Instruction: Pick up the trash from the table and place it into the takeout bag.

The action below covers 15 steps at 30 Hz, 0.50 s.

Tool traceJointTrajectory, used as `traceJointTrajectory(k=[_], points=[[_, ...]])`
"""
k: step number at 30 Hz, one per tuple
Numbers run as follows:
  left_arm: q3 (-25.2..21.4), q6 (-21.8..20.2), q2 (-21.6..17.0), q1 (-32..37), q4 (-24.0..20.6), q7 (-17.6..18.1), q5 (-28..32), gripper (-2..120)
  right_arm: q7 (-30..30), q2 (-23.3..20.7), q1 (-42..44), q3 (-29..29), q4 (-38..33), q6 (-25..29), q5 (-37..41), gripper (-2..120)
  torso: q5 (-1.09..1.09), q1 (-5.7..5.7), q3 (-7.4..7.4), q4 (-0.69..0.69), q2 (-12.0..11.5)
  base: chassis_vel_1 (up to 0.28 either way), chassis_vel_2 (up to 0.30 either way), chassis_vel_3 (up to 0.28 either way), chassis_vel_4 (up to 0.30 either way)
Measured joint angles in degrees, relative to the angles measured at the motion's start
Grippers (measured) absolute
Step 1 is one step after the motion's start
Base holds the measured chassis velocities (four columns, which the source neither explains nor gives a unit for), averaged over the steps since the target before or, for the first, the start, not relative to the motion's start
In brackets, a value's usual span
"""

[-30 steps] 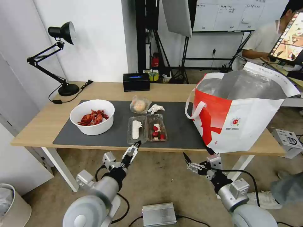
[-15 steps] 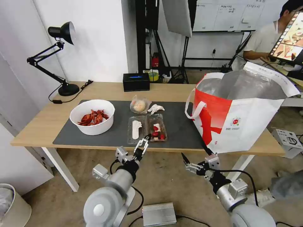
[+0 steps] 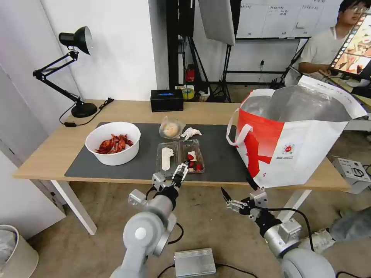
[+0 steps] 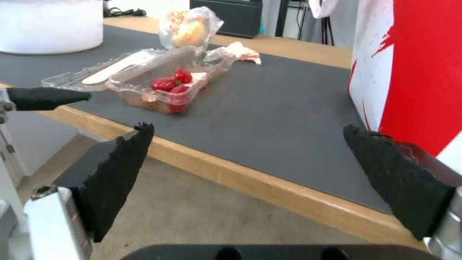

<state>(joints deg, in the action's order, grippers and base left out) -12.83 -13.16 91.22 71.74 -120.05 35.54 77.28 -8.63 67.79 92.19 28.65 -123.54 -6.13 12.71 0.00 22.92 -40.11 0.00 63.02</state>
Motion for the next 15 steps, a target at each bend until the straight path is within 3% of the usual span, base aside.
traceJointTrajectory(k=[15], points=[[-0.3,0.9,0.0,-2.9,2.6,2.5,-0.8,100,0.1,0.5,-0.5,-0.3,1.2,0.3,0.0,100,0.00,0.00,0.00,0.00,0.0,0.000,0.000,0.000,0.000]])
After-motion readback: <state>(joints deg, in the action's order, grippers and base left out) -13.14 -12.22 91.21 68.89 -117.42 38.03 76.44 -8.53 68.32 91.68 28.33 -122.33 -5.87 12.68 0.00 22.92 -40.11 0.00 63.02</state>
